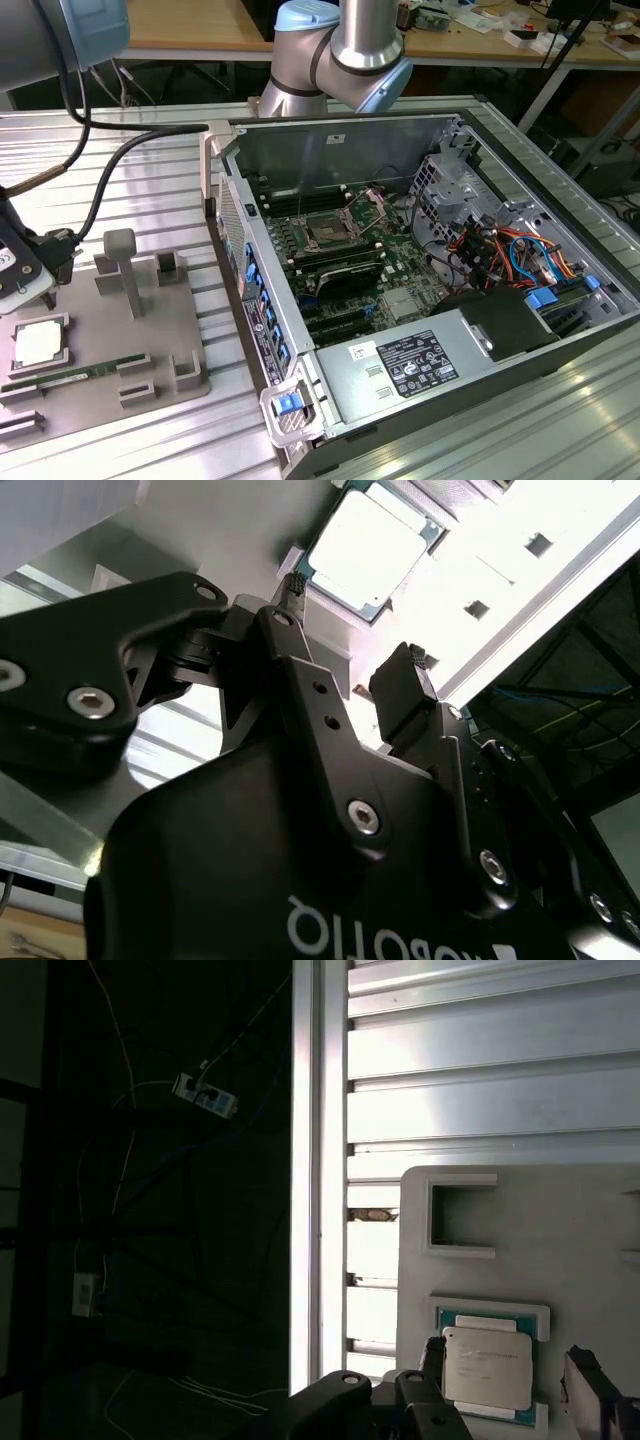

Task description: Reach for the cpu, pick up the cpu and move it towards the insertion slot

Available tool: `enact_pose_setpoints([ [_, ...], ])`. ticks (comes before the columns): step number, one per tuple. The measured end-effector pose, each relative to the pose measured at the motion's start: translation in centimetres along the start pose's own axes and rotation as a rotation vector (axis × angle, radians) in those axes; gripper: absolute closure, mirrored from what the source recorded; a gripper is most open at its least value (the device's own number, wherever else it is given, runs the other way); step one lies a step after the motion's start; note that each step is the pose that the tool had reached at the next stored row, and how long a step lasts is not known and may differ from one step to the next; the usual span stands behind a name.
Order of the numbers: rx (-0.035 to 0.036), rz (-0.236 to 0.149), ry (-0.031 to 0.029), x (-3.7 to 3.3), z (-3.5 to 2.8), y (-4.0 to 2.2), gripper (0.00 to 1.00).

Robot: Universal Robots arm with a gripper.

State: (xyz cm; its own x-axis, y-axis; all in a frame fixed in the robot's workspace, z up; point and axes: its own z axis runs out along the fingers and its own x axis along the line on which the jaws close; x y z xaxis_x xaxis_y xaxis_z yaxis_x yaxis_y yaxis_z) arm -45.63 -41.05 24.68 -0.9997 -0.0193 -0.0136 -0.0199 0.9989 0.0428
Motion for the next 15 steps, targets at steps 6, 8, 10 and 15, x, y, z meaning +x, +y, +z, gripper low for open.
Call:
enact_pose_setpoints([
  [6, -0.0001, 0.0, -0.0001, 0.01, 0.16, -0.04, 0.45],
  [8, -0.0001, 0.0, -0.0002, 0.01, 0.2, -0.05, 0.45],
  [10, 0.0, 0.0, -0.0001, 0.01, 0.25, -0.06, 0.45],
  [15, 0.0, 0.0, -0.0002, 0.01, 0.33, -0.08, 0.45],
])
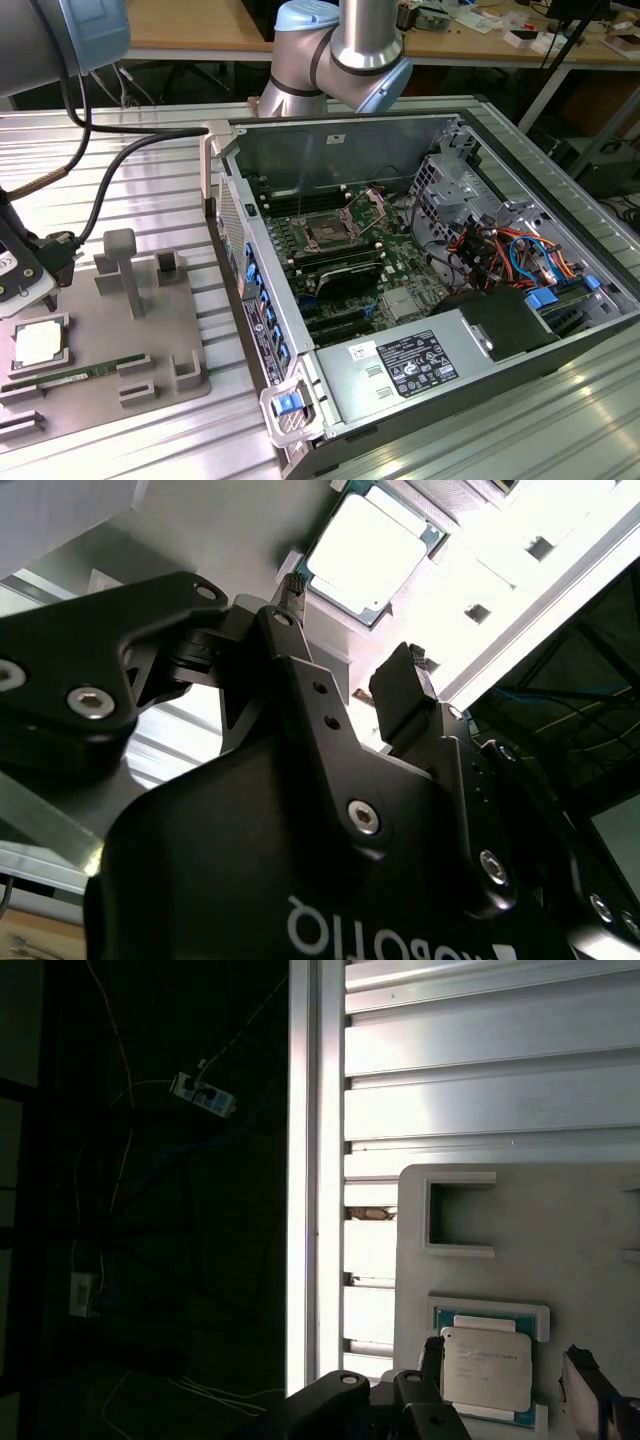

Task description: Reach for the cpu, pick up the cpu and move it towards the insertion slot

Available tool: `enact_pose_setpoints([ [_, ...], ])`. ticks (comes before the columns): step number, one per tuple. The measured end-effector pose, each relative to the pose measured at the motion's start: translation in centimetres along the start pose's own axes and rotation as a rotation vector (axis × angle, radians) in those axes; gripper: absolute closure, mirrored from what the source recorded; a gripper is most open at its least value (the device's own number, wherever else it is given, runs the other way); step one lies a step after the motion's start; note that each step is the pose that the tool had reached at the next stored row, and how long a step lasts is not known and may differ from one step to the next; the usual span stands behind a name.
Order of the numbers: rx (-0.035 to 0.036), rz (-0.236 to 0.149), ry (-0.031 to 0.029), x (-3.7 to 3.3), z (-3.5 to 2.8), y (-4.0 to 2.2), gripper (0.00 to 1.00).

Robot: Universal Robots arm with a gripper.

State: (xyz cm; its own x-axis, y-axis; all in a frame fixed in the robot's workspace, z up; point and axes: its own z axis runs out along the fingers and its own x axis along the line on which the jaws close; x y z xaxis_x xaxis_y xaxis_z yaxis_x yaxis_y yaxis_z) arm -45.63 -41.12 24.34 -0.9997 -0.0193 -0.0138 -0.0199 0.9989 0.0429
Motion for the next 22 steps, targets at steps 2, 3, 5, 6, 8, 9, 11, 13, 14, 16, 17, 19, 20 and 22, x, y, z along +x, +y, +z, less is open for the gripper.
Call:
enact_pose_setpoints([
  [2, 0.0, 0.0, 0.0, 0.0, 0.03, -0.01, 0.45],
  [3, 0.0, 0.0, 0.0001, 0.0, 0.06, -0.02, 0.45],
  [5, 0.0, 0.0, 0.0, 0.0, 0.11, -0.03, 0.45],
  [6, 0.0, 0.0, 0.0, 0.0, 0.13, -0.03, 0.45],
  [8, 0.0, 0.0, 0.0, 0.0, 0.16, -0.04, 0.45],
  [9, 0.0, 0.0, 0.0001, 0.0, 0.18, -0.05, 0.45],
  [11, 0.0, 0.0, 0.0001, 0.01, 0.21, -0.06, 0.45],
  [13, 0.0, 0.0, 0.0001, 0.0, 0.25, -0.07, 0.45],
  [14, -0.0002, 0.0, -0.0003, 0.0, 0.33, -0.07, 0.45],
  [16, 0.0, 0.0, 0.0001, 0.01, 0.56, -0.08, 0.45],
  [17, -0.0001, 0.0, -0.0001, 0.01, 0.7, -0.08, 0.45],
  [19, -0.0001, 0.0, 0.0, 0.01, 1.05, -0.14, 0.45],
  [20, -0.0001, 0.0, 0.0, 0.02, 1.32, -0.19, 0.45],
  [22, 0.0001, 0.0, 0.0002, 0.03, 1.72, -0.33, 0.45],
])
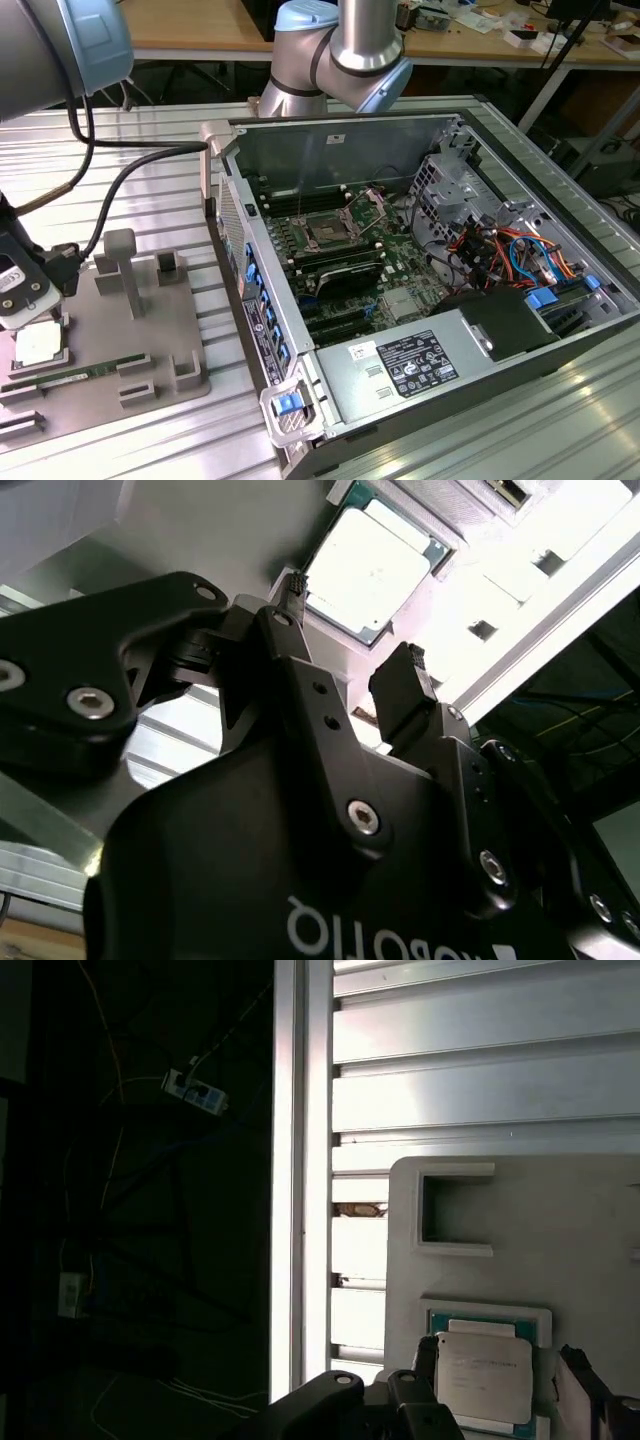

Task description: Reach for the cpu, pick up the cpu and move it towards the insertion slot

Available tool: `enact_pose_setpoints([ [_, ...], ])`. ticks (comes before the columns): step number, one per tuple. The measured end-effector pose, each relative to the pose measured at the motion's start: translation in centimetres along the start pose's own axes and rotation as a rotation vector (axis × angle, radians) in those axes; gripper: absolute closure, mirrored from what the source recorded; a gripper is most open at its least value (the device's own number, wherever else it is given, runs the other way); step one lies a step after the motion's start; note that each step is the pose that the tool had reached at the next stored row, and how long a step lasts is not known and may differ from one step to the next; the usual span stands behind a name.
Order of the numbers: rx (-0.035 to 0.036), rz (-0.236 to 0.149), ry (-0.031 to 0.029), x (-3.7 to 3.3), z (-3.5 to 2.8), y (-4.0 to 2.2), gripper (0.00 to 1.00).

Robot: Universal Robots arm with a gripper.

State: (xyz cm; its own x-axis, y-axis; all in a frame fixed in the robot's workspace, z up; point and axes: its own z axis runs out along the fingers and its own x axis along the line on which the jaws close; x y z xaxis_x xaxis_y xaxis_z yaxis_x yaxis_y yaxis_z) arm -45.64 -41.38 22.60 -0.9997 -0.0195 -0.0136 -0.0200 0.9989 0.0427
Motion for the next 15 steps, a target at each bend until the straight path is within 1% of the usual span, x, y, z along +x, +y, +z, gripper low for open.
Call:
enact_pose_setpoints([
  [2, -0.0001, 0.0, -0.0001, 0.01, 0.12, -0.02, 0.45],
  [6, -0.0002, 0.0, -0.0002, 0.0, 0.15, -0.03, 0.45],
  [8, -0.0003, 0.0, -0.0005, 0.0, 0.28, -0.05, 0.44],
  [9, -0.0002, 0.0, -0.0002, 0.01, 0.36, -0.09, 0.38],
  [12, 0.0002, 0.0, -0.0001, 0.03, 0.9, -0.35, 0.38],
  [15, 0.0035, -0.001, -0.0001, 0.05, 1.24, -0.52, 0.38],
])
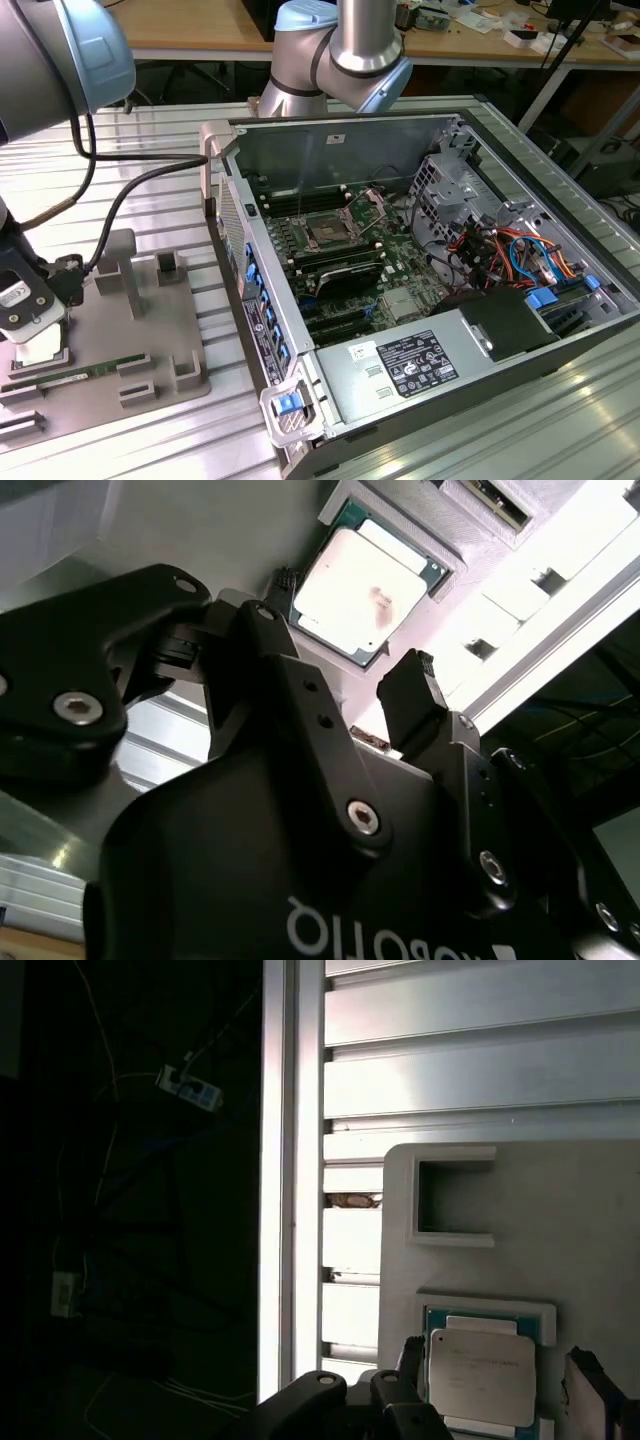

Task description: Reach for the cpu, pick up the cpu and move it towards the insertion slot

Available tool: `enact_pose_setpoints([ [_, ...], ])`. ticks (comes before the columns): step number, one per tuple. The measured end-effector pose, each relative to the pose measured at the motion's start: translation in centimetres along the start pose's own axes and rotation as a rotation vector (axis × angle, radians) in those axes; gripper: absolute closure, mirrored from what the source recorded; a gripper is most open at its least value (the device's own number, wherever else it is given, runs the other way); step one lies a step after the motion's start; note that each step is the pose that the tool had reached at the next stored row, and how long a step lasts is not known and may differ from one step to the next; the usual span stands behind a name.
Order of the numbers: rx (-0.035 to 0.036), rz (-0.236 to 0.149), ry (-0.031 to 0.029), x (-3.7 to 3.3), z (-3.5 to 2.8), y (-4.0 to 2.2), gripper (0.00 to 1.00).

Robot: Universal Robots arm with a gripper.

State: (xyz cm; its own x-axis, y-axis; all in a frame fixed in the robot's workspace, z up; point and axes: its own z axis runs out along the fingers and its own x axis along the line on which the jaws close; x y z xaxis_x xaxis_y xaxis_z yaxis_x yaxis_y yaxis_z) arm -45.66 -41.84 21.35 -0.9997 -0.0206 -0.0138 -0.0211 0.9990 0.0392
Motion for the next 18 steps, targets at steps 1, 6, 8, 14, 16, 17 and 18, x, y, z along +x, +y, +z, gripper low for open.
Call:
enact_pose_setpoints([
  [1, 0.0019, -0.001, 0.0001, 0.01, 0.09, -0.04, 0.38],
  [6, 0.0064, -0.011, 0.003, 0.06, 1.14, -0.27, 0.31],
  [8, 0.0064, -0.013, 0.0054, 0.08, 1.55, -0.29, 0.31],
  [14, 0.0064, -0.013, 0.0072, 0.18, 2.49, -0.35, 0.31],
  [16, 0.0063, -0.013, 0.007, 0.18, 2.51, -0.34, 0.31],
  [17, 0.0063, -0.013, 0.007, 0.18, 2.51, -0.34, 0.31],
  [18, 0.0063, -0.013, 0.0069, 0.18, 2.51, -0.34, 0.31],
])
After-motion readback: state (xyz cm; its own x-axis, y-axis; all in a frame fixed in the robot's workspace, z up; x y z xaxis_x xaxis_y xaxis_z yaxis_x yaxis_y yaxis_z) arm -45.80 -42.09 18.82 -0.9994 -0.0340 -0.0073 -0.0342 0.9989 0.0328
